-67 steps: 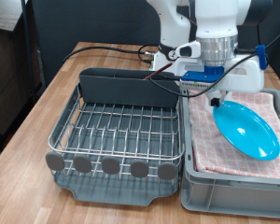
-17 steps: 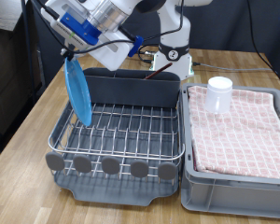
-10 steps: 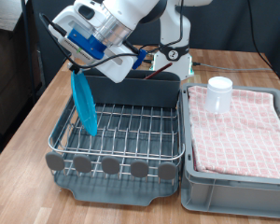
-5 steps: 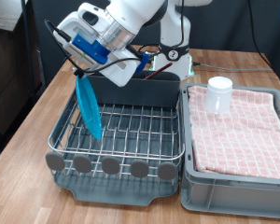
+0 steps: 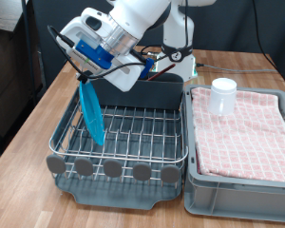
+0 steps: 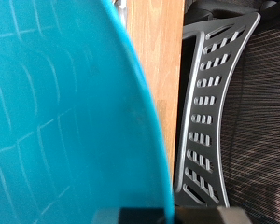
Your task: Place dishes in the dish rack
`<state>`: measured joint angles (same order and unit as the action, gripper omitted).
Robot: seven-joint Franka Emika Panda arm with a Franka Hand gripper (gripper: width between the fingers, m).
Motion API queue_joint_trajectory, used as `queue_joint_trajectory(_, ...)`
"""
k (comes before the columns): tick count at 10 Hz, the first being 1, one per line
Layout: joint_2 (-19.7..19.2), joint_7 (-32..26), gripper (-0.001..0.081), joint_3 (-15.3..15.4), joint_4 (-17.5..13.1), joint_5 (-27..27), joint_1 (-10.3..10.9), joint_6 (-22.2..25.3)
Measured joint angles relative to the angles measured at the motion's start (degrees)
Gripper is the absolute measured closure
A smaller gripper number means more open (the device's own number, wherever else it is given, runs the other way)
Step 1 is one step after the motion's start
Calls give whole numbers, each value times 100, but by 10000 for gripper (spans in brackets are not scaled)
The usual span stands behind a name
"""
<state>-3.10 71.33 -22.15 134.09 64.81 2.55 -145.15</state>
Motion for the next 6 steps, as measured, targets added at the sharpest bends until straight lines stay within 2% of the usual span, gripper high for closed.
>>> queue_joint_trajectory(1, -2, 6, 790, 1, 0, -16, 0, 0)
queue_joint_trajectory(2, -2, 6, 648, 1, -1, -20, 0, 0)
queue_joint_trajectory(3, -2, 6, 648, 1, -8, -27, 0, 0)
queue_joint_trajectory(4, -2, -6, 454, 1, -15, -88, 0, -20)
queue_joint_trajectory(5, -2, -137, 454, 3, -18, -375, 0, -77)
queue_joint_trajectory(6, -1, -359, 274, 11, -26, -778, 0, -98)
